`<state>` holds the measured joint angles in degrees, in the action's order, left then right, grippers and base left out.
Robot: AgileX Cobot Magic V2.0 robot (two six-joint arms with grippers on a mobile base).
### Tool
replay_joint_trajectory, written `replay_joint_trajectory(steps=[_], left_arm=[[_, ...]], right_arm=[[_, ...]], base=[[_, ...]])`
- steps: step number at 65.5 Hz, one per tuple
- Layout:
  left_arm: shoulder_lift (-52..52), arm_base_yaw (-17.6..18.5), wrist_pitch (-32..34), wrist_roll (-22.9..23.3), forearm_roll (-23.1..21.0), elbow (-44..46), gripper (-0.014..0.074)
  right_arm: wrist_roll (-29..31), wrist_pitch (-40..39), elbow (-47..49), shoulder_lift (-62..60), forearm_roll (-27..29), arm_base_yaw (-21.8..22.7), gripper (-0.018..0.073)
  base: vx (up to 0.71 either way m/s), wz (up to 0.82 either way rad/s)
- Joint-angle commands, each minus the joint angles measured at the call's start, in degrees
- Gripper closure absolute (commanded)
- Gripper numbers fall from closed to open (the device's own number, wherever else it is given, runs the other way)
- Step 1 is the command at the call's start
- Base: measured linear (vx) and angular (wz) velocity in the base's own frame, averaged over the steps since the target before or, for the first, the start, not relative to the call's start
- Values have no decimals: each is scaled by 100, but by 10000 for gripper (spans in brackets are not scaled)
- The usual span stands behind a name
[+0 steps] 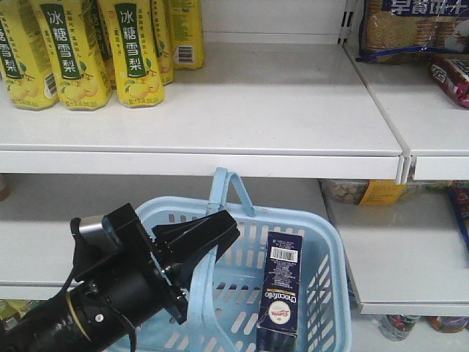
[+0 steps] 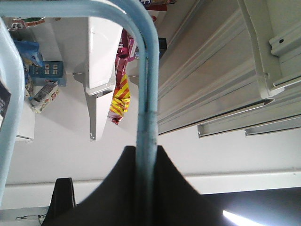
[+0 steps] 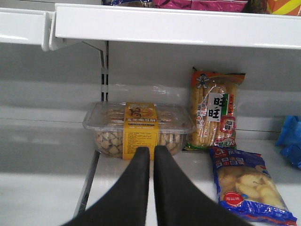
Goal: Left arm holds basket, right arm returns cookies
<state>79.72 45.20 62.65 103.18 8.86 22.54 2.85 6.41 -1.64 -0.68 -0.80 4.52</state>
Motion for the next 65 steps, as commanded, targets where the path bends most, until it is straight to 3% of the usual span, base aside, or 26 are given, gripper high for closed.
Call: replay_joint_trajectory(steps=[1,65], left_arm=[[-177,-16,1597,-11,-235,162,599],[-177,-16,1597,-11,-235,162,599]], right_arm=[[32,-427,-97,-32,-17,3,565],[32,-435,-97,-32,-17,3,565]], base=[[0,0],[0,0]])
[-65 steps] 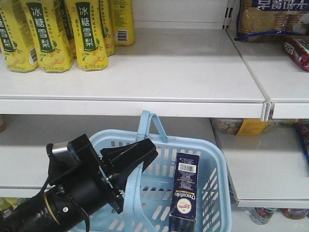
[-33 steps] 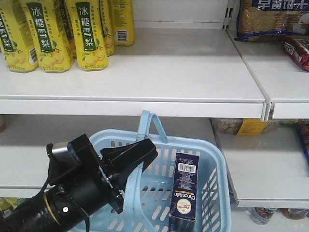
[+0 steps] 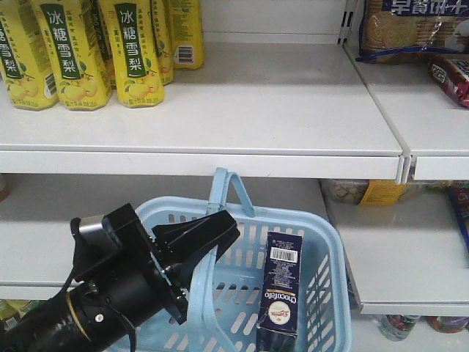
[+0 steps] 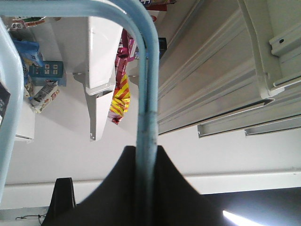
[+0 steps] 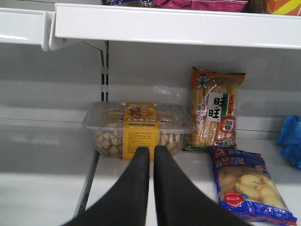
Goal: Left arm holds basket, right arm returns cookies
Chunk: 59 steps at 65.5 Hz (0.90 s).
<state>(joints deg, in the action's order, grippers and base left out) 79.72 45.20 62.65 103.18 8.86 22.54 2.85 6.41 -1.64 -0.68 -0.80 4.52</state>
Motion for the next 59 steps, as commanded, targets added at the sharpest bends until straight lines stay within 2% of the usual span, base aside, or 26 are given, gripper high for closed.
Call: replay_joint_trajectory(steps=[1,16,26,44,59], left_arm=[[-177,-16,1597,-11,-235,162,599],[-177,-16,1597,-11,-235,162,599],[-177,-16,1597,-11,-235,162,599],[-177,-16,1597,-11,-235,162,599],[-177,-16,1597,-11,-235,162,599]], right_arm=[[32,-435,-97,-32,-17,3,565],[-65,-435,-97,-32,-12,3,565],[-204,-435,-97,-32,270,3,565],[-199,-450,-102,-32,268,3,565],[-285,-899,-102,-32,547,3,565]], base=[[0,0],[0,0],[0,0],[0,0],[0,0]])
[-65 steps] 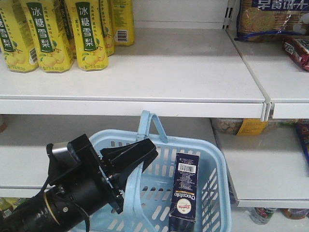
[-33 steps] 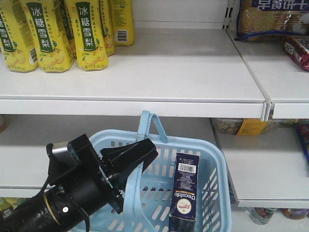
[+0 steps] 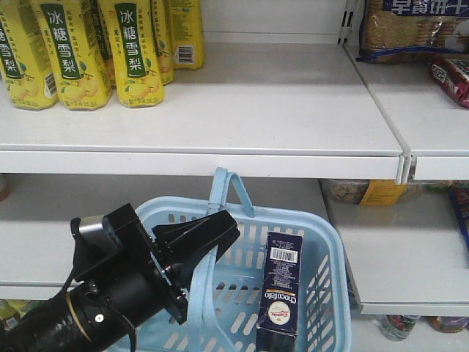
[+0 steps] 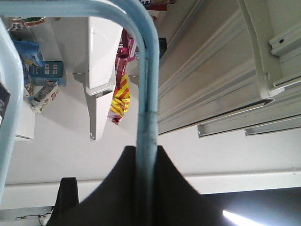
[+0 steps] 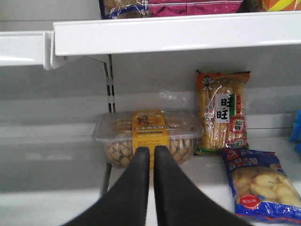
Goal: Left arm holds basket, right arm returns cookies
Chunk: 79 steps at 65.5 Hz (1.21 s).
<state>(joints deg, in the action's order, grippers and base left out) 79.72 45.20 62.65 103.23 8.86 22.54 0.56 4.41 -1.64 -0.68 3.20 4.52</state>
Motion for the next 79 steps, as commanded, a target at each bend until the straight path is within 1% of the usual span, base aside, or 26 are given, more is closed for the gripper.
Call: replay_joint_trajectory(steps=[1,11,18,21,36,47,54,67,79], left_arm=[[-177,-16,1597,-17,-235,162,599],[-177,-16,1597,-17,-235,162,599],[-177,-16,1597,-17,-235,162,599],[-177,-16,1597,-17,-235,162,599],[-177,-16,1597,-17,-235,162,599],[-177,-16,1597,-17,-235,162,599],[-177,-16,1597,-17,-235,162,599],[-177,-16,1597,-17,-235,162,599],[-177,-16,1597,-17,-235,162,599]], right_arm=[[-110,-740,-102,-32,156,3,565],[-109,-1191,-97,-32,156,3,565],[-109,-1692,-63,-32,156,3,565],[-109,-1763,-14,-32,156,3,565],[-103,-1760,563,-27,163,3,565],[-24,-1786,1100,134,62,3,565],[96,-1786,1517,403,7,3,565],[95,-1792,2418,1119,13,3,565],[89,-1513,3420,1932,-5,3,565]], base=[[0,0],[0,0],[0,0],[0,0],[0,0],[0,0],[0,0],[0,0],[0,0]])
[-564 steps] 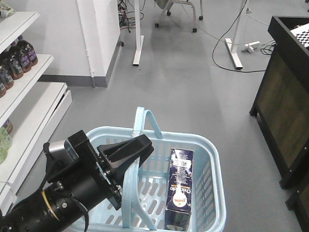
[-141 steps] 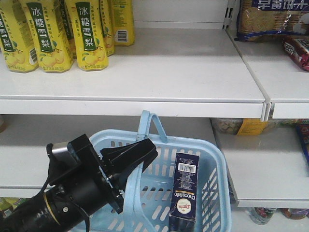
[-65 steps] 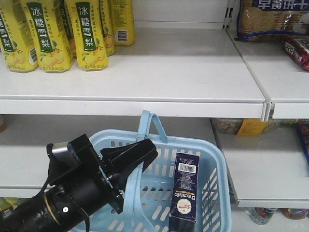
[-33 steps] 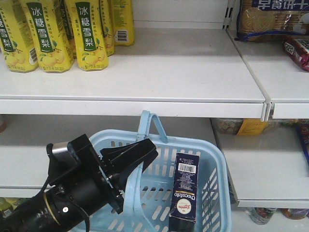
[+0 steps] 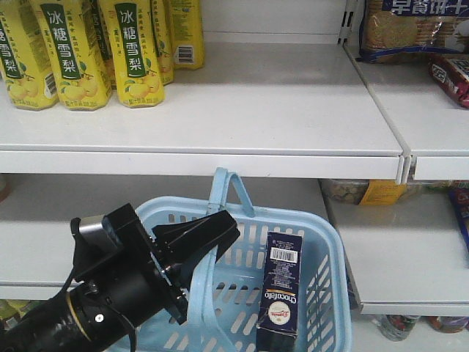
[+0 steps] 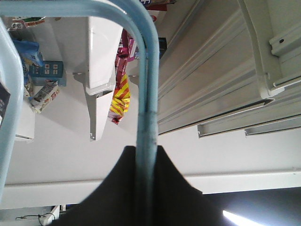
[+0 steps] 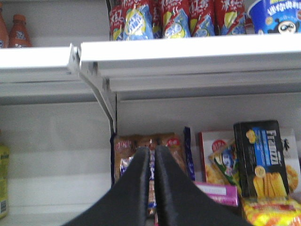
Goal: Left arm holds basket, right arm returns cookies
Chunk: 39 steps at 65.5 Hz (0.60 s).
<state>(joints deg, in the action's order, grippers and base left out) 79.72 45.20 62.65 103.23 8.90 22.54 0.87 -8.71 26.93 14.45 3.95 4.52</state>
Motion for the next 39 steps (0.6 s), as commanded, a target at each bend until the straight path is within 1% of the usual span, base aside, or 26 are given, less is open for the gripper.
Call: replay_joint_trajectory(steps=[1,11,19,32,39], left_arm=[[-177,-16,1597,-17,-239,162,599],[-177,-16,1597,-17,-239,162,599],[-177,-16,1597,-17,-239,162,599],[-177,-16,1597,-17,-239,162,599],[-177,-16,1597,-17,-239,162,599]], right_arm=[[58,-181,637,477,-80,3,564],[11,227,1495,1084,-80,3,562],[16,725,2140,1534,-80,-1,560],[-4,1831,2839,2124,-18,-1,543],[-4,2547,3099,2372,156,-1,495]], base=[[0,0],[0,0],[0,0],[0,0],[0,0]])
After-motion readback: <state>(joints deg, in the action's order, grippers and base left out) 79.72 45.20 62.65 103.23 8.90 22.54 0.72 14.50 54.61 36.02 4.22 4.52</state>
